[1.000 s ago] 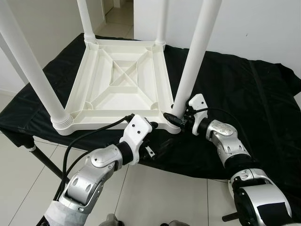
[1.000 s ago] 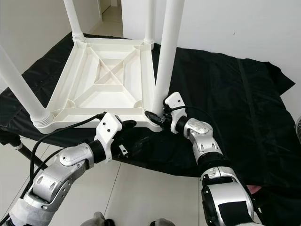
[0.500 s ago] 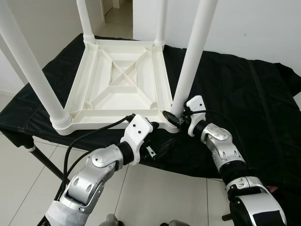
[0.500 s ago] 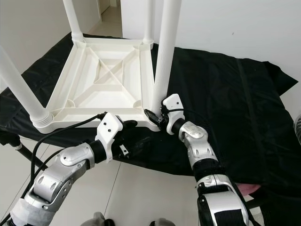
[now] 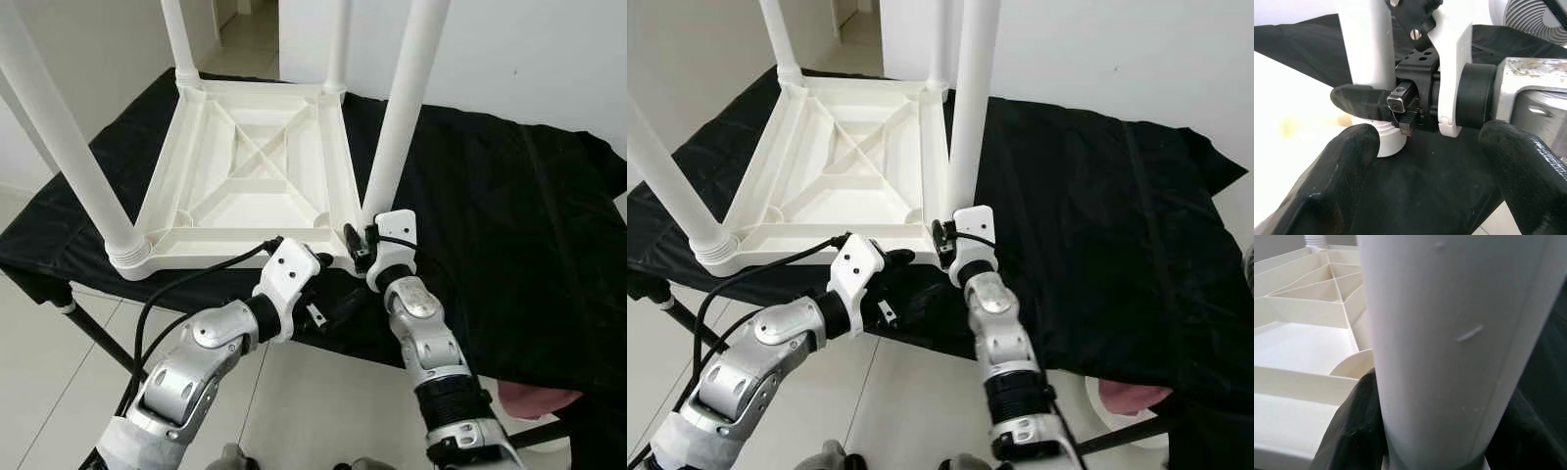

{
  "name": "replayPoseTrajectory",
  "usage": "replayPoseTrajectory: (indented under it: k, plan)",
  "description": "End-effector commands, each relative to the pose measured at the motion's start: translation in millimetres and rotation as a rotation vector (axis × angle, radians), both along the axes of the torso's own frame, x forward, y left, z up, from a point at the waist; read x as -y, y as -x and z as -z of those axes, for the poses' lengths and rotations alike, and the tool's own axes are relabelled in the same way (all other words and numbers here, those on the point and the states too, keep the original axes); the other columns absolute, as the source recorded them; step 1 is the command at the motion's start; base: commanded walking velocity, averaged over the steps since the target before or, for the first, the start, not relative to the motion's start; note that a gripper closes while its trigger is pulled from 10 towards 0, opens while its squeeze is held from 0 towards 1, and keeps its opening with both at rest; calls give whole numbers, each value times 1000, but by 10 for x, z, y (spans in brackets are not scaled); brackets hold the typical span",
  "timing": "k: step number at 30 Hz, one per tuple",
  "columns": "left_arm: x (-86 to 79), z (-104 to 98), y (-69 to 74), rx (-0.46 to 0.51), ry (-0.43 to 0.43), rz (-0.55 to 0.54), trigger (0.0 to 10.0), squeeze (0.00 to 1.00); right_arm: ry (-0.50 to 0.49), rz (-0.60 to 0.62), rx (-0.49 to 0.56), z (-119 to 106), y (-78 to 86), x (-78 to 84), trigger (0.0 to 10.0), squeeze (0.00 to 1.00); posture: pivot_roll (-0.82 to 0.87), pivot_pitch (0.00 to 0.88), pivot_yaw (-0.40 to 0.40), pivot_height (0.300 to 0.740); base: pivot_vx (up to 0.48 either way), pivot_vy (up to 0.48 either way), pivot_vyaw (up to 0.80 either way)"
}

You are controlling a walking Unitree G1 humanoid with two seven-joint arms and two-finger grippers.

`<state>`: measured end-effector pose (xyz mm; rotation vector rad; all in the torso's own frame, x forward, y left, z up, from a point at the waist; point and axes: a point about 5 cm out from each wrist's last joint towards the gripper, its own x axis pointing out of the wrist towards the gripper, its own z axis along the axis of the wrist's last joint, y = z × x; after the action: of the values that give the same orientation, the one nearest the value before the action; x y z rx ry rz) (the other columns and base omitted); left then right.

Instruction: Building children table

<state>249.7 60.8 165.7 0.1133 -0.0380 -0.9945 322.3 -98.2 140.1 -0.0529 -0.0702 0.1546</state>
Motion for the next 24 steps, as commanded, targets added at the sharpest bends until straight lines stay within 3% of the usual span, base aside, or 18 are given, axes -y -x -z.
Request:
replayPoseTrajectory:
  k: [1, 6, 7, 12, 16, 17, 22, 24]
  plan:
    - [29, 8, 8, 0, -1, 13, 10000, 0, -3, 0, 24, -50, 31, -47, 10000, 0, -56, 38, -24, 740, 0, 0, 0]
    - [32, 7, 9, -1, 0, 15, 10000, 0, -16, -27, 32, -76, 33, -60, 10000, 0, -56, 38, -24, 740, 0, 0, 0]
    - [36, 9, 8, 0, -2, 16, 10000, 0, -13, -37, 30, -82, 31, -46, 10000, 1000, -62, 39, -25, 740, 0, 0, 0]
    - [24, 8, 11, 1, 0, 8, 10000, 0, -77, -125, 17, -139, -14, 55, 10000, 1000, -60, 46, -29, 740, 0, 0, 0]
    - [24, 15, 16, -3, 2, 5, 10000, 0, -67, -208, 20, -179, -70, 153, 10000, 1000, -62, 48, -28, 740, 0, 0, 0]
    - [16, 21, 20, -6, 2, 5, 10000, 0, -19, -292, 9, -195, -106, 252, 10000, 0, -66, 53, -24, 740, 0, 0, 0]
    - [-4, 24, 16, -7, 2, 4, 10000, 0, 53, -349, 19, -219, -119, 337, 10000, 0, -66, 55, -19, 740, 0, 0, 0]
    - [-25, 15, 7, -7, 1, 0, 10000, 0, 121, -442, 24, -218, -136, 397, 10000, 0, -67, 56, -15, 740, 0, 0, 0]
